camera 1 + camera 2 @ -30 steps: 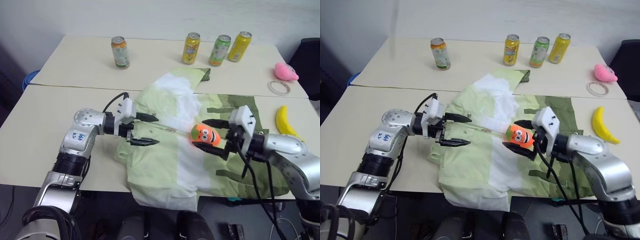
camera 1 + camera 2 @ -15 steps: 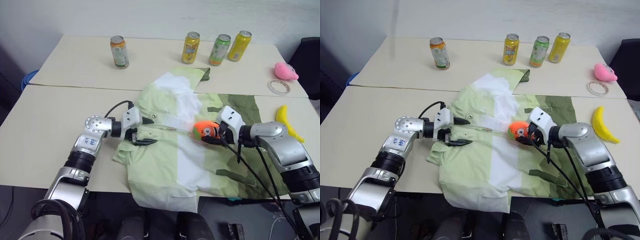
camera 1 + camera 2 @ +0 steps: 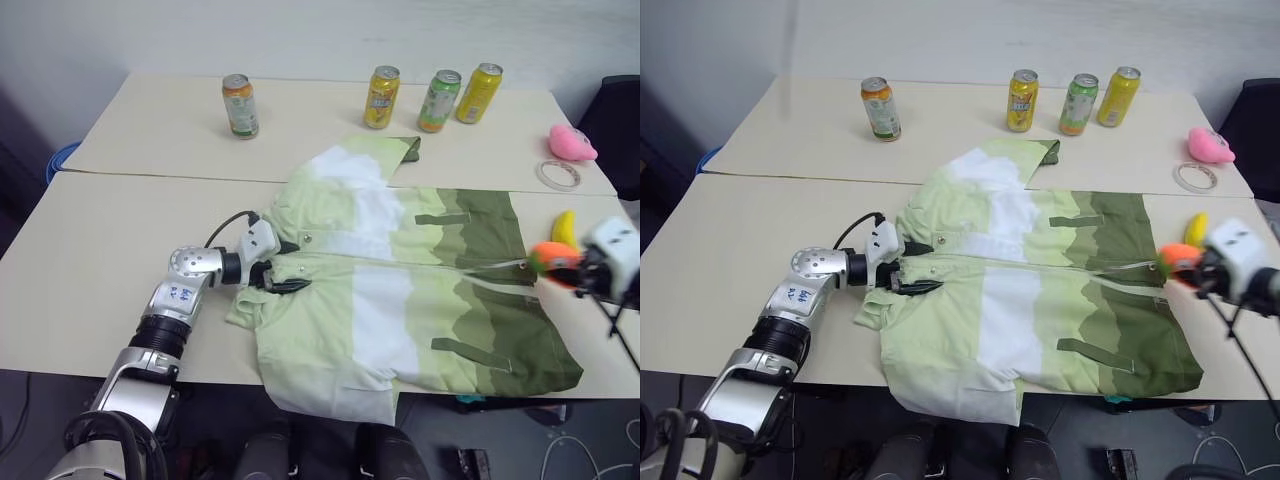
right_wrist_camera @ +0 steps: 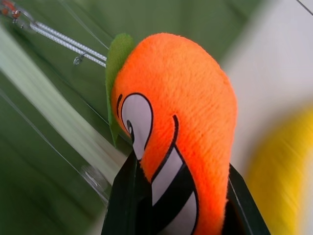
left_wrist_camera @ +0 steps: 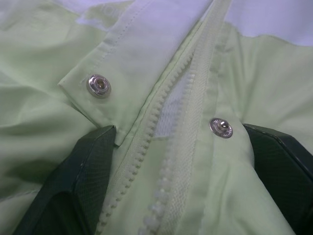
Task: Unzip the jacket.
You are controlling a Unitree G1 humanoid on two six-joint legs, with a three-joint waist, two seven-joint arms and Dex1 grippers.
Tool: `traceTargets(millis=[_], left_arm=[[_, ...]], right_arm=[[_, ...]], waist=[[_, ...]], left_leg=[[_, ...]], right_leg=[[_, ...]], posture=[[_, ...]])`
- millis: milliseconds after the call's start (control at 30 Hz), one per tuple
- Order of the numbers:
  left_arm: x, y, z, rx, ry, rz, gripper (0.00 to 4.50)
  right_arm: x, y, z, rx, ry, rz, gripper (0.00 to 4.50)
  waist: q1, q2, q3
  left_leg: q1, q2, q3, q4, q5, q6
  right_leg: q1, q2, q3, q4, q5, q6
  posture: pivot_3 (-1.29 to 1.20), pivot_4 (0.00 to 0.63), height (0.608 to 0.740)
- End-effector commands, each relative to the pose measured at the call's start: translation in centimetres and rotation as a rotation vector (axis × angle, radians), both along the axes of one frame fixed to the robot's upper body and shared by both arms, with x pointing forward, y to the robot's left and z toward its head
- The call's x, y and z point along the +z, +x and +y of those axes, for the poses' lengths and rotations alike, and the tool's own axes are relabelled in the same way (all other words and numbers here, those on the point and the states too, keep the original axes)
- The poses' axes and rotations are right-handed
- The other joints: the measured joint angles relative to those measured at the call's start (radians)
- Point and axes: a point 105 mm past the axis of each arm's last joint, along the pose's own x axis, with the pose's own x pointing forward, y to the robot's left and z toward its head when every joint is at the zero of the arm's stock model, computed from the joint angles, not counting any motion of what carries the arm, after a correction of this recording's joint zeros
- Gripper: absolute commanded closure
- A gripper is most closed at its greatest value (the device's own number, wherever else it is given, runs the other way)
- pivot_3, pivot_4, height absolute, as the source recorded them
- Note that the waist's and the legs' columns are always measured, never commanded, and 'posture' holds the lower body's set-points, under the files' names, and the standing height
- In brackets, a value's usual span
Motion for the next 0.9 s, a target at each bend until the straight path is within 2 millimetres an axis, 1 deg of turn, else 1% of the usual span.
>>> traceTargets(millis=[33, 67, 133, 200, 267, 367, 467, 500, 567, 600, 633, 667, 733, 767, 833, 867, 900], left_arm=[[-3.7, -0.4, 1.8, 0.107, 0.065, 0.135, 0.27], [-3.8, -0.5, 1.9, 0.107, 0.067, 0.138, 0.27], [-4.3, -0.8, 2.1, 0.096, 0.101, 0.137, 0.27], [-4.8, -1.2, 2.2, 0.06, 0.155, 0.128, 0.27], [-4.8, -1.2, 2.2, 0.047, 0.155, 0.121, 0.27], [-3.7, -0.6, 1.6, 0.032, 0.118, 0.081, 0.27], [-3.1, -0.3, 1.6, 0.032, 0.099, 0.062, 0.27], [-2.8, -0.4, 1.7, 0.029, 0.077, 0.059, 0.27], [-1.9, -0.8, 1.5, 0.014, 0.006, 0.059, 0.27], [-1.5, -1.0, 1.5, 0.005, -0.024, 0.055, 0.27], [-0.9, -1.2, 1.7, 0.006, -0.054, 0.051, 0.0], [-0.1, -1.5, 1.9, 0.002, -0.074, 0.03, 0.0], [1.4, -2.3, 2.2, -0.022, -0.11, 0.013, 0.0], [2.2, -2.9, 2.3, -0.049, -0.118, -0.006, 0.0], [4.2, -3.9, 2.6, -0.085, -0.152, -0.038, 0.0], [5.2, -4.1, 2.9, -0.082, -0.168, -0.066, 0.0], [6.1, -4.4, 3.2, -0.086, -0.178, -0.089, 0.0]], right_arm=[[4.2, -0.9, -4.3, -0.193, -0.021, -0.176, 4.07], [4.6, -1.1, -5.2, -0.235, -0.026, -0.193, 4.07], [5.5, -1.3, -6.6, -0.322, -0.033, -0.227, 4.07], [6.6, -1.0, -7.1, -0.362, -0.04, -0.277, 4.07], [7.2, -0.5, -6.9, -0.362, -0.038, -0.304, 4.07], [6.1, 0.4, -5.8, -0.307, -0.004, -0.259, 4.07], [5.1, 0.7, -5.4, -0.303, 0.033, -0.238, 4.07], [4.6, 0.7, -5.3, -0.303, 0.073, -0.229, 4.07], [3.8, 0.6, -4.9, -0.283, 0.105, -0.209, 3.34], [3.4, 0.6, -4.7, -0.276, 0.117, -0.194, 3.16], [2.9, 0.4, -4.5, -0.247, 0.103, -0.168, 2.81], [2.6, 0.1, -4.5, -0.243, 0.092, -0.168, 2.34], [2.6, -0.5, -4.9, -0.247, 0.058, -0.183, 1.65], [2.9, -0.7, -5.1, -0.252, 0.031, -0.207, 1.29], [4.6, -0.7, -4.8, -0.239, 0.018, -0.316, 0.58], [5.4, -0.6, -4.2, -0.198, 0.015, -0.37, 0.2], [6.6, -0.4, -3.1, -0.137, -0.009, -0.445, 0.02]], waist=[[-0.008, 0.004, -0.002], [-0.014, 0.005, -0.003], [-0.023, 0.007, -0.004], [-0.027, 0.01, -0.005], [-0.025, 0.012, -0.007], [-0.021, 0.013, -0.007], [-0.022, 0.013, -0.007], [-0.023, 0.013, -0.007], [-0.024, 0.013, -0.007], [-0.025, 0.013, -0.007], [-0.025, 0.013, -0.007], [-0.025, 0.013, -0.007], [-0.025, 0.013, -0.007], [-0.025, 0.013, -0.007], [-0.025, 0.014, -0.006], [-0.025, 0.014, -0.005], [-0.025, 0.014, -0.005]], left_leg=[[0.002, 0.001, 0.001, 0.0, 0.0, 0.0], [0.004, 0.001, 0.002, -0.001, 0.0, 0.0], [0.015, 0.002, 0.003, -0.005, 0.0, -0.001], [0.016, 0.002, 0.003, -0.005, 0.0, -0.002], [0.016, 0.002, 0.003, -0.005, -0.001, -0.003], [0.015, 0.002, 0.001, -0.005, -0.001, -0.003], [0.014, 0.002, 0.001, -0.005, -0.001, -0.003], [0.014, 0.002, 0.002, -0.005, -0.001, -0.003], [0.014, 0.003, 0.002, -0.005, -0.001, -0.003], [0.014, 0.003, 0.002, -0.005, -0.001, -0.003], [0.014, 0.003, 0.002, -0.005, -0.001, -0.003], [0.013, 0.003, 0.002, -0.005, -0.001, -0.003], [0.012, 0.003, 0.002, -0.006, -0.001, -0.003], [0.011, 0.003, 0.002, -0.006, -0.001, -0.003], [0.009, 0.003, 0.003, -0.007, -0.001, -0.003], [0.009, 0.003, 0.004, -0.007, -0.001, -0.003], [0.008, 0.002, 0.004, -0.007, -0.001, -0.003]], right_leg=[[0.001, 0.0, 0.0, 0.0, 0.0, 0.0], [0.003, 0.0, 0.001, 0.0, 0.0, 0.0], [0.012, 0.0, 0.002, -0.003, 0.0, 0.0], [0.013, -0.001, 0.003, -0.006, 0.0, 0.0], [0.013, -0.002, 0.005, -0.006, 0.0, 0.0], [0.013, -0.001, 0.01, -0.005, 0.0, 0.0], [0.013, 0.0, 0.01, -0.005, 0.0, 0.0], [0.013, 0.0, 0.01, -0.005, 0.0, 0.0], [0.013, 0.0, 0.01, -0.005, 0.0, 0.0], [0.012, 0.0, 0.01, -0.005, 0.0, 0.0], [0.012, 0.0, 0.01, -0.005, 0.0, 0.0], [0.012, 0.0, 0.01, -0.005, 0.0, 0.0], [0.01, 0.0, 0.011, -0.005, 0.0, 0.0], [0.009, 0.0, 0.011, -0.005, 0.0, 0.0], [0.006, 0.001, 0.011, -0.005, 0.0, 0.0], [0.005, 0.001, 0.012, -0.004, 0.0, 0.0], [0.004, 0.0, 0.012, -0.003, 0.0, 0.0]], posture=[[0.0, 0.15, 0.74], [0.0, 0.15, 0.74], [0.0, 0.15, 0.74], [0.0, 0.15, 0.74], [0.0, 0.15, 0.74], [0.0, 0.15, 0.74], [0.0, 0.15, 0.74], [0.0, 0.15, 0.74], [0.0, 0.15, 0.74], [0.0, 0.15, 0.74], [0.0, 0.15, 0.74], [0.0, 0.15, 0.74], [0.0, 0.15, 0.74], [0.0, 0.15, 0.74], [0.0, 0.15, 0.74], [0.0, 0.15, 0.74], [0.0, 0.15, 0.74]])
